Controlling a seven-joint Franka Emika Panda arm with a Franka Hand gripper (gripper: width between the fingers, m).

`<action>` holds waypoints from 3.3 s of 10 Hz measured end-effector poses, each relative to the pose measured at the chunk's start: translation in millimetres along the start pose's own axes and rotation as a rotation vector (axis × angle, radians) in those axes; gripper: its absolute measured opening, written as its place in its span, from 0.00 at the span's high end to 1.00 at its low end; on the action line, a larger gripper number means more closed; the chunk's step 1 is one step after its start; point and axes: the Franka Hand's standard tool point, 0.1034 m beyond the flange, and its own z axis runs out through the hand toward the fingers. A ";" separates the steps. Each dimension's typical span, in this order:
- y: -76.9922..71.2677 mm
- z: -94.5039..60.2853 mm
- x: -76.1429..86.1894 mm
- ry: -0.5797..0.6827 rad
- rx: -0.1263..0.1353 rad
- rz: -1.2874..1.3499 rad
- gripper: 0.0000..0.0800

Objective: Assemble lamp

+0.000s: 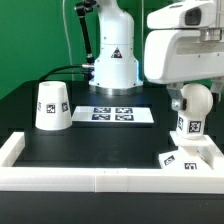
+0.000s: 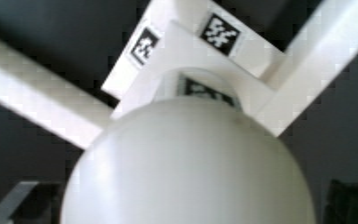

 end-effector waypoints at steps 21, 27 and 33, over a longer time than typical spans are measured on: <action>6.3 4.8 -7.2 -0.039 -0.017 0.510 0.28; 6.8 6.3 -10.3 -0.046 -0.023 1.052 0.28; 3.6 7.2 -11.9 -0.106 0.034 1.642 0.28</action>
Offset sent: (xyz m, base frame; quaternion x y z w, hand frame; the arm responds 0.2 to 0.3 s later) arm 0.0040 -0.0015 -0.0017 0.0075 -0.0412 -0.1822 0.9824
